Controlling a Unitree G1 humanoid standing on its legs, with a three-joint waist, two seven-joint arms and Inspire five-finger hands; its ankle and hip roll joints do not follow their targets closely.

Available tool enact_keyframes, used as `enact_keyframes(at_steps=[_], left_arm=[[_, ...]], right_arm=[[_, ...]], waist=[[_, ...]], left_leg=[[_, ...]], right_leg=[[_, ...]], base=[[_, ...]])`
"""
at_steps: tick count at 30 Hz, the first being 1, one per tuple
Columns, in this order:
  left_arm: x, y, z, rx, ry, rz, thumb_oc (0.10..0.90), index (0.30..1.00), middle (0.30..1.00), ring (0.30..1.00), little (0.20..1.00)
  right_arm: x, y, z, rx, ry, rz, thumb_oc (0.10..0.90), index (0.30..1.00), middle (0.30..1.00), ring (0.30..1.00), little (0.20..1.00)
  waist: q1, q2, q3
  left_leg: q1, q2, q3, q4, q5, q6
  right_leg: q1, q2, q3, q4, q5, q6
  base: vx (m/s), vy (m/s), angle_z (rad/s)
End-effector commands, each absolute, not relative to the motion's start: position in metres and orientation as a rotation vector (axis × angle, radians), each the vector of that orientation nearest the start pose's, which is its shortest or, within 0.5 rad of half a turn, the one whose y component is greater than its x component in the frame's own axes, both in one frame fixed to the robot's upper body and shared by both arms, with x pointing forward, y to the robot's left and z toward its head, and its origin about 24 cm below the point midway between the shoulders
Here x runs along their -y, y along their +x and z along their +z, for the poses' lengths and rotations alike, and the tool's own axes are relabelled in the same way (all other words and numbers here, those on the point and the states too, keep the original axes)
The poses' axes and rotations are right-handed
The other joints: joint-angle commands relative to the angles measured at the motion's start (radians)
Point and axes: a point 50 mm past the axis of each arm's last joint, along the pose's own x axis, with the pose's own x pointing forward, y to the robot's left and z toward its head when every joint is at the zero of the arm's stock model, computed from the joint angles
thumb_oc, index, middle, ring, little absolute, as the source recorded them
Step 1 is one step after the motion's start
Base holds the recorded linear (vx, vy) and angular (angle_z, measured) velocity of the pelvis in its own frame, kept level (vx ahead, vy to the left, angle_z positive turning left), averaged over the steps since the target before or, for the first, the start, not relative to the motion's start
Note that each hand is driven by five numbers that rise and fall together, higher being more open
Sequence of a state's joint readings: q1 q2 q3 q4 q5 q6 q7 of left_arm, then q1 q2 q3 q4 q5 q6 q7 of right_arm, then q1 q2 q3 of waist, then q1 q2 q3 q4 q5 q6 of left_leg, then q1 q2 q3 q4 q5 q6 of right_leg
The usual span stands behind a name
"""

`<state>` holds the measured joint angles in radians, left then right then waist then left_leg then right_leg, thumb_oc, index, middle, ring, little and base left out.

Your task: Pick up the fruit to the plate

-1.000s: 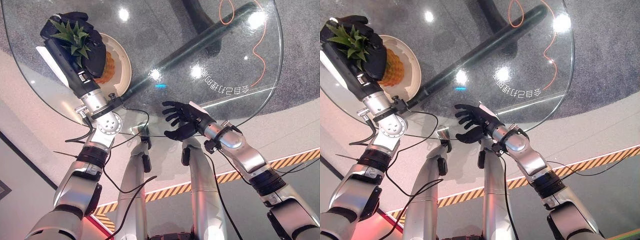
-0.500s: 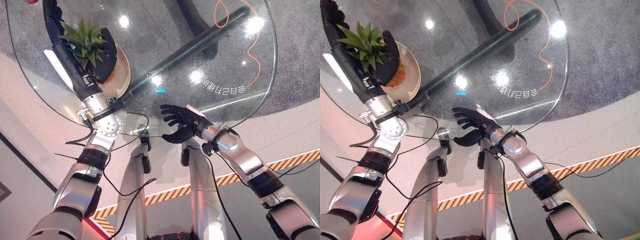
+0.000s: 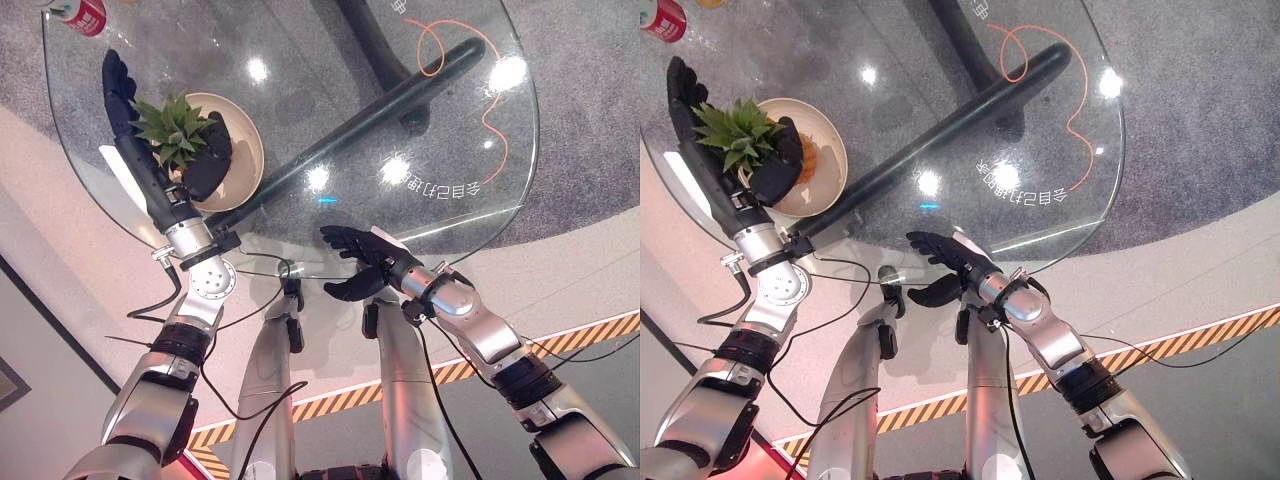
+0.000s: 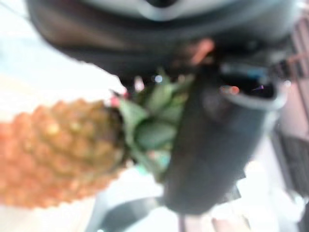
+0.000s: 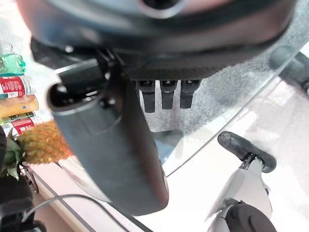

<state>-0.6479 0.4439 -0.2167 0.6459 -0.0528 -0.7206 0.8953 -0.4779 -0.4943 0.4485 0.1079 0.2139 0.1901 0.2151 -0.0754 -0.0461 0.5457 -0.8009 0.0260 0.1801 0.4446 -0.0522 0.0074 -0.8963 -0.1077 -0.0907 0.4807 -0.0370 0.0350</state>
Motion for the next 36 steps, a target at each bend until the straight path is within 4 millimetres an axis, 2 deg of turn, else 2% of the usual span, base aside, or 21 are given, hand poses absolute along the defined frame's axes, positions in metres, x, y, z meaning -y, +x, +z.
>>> enact_keyframes(at_steps=[1,11,19,36], left_arm=[[-0.231,0.32,0.175,0.885,0.035,0.643,0.8,0.9,0.9,0.9,0.9],[-0.251,0.313,0.14,0.683,-0.041,0.6,0.8,0.9,0.9,0.9,0.9],[-0.258,0.298,0.108,0.568,-0.072,0.575,0.8,0.9,0.9,0.9,0.9],[-0.259,0.289,0.089,0.495,-0.057,0.512,0.8,0.9,0.9,0.9,0.9]], right_arm=[[0.109,0.299,0.115,0.121,-0.397,0.682,0.8,0.9,0.9,0.9,0.9],[0.117,0.294,0.105,0.1,-0.373,0.673,0.8,0.9,0.9,0.9,0.9],[0.125,0.287,0.095,0.081,-0.367,0.667,0.8,0.9,0.9,0.9,0.9],[0.135,0.283,0.091,0.071,-0.357,0.669,0.8,0.9,0.9,0.9,0.9]], waist=[[0.041,0.029,-0.026],[0.062,0.029,-0.026],[0.073,0.031,-0.026],[0.074,0.036,-0.026]], left_leg=[[0.072,-0.083,-0.004,-0.047,-0.018,-0.001],[0.173,-0.066,-0.019,-0.058,-0.023,-0.006],[0.227,-0.06,-0.033,-0.066,-0.019,-0.013],[0.297,-0.057,-0.034,-0.084,-0.007,-0.02]], right_leg=[[0.086,0.05,-0.075,-0.021,0.018,0.044],[0.185,0.035,-0.1,-0.005,-0.018,0.047],[0.251,0.03,-0.117,-0.013,-0.035,0.042],[0.333,0.026,-0.124,-0.041,-0.04,0.035]], base=[[0.0,-0.07,-0.02],[0.01,-0.083,0.03],[0.0,-0.051,0.02],[0.0,-0.007,0.0]])
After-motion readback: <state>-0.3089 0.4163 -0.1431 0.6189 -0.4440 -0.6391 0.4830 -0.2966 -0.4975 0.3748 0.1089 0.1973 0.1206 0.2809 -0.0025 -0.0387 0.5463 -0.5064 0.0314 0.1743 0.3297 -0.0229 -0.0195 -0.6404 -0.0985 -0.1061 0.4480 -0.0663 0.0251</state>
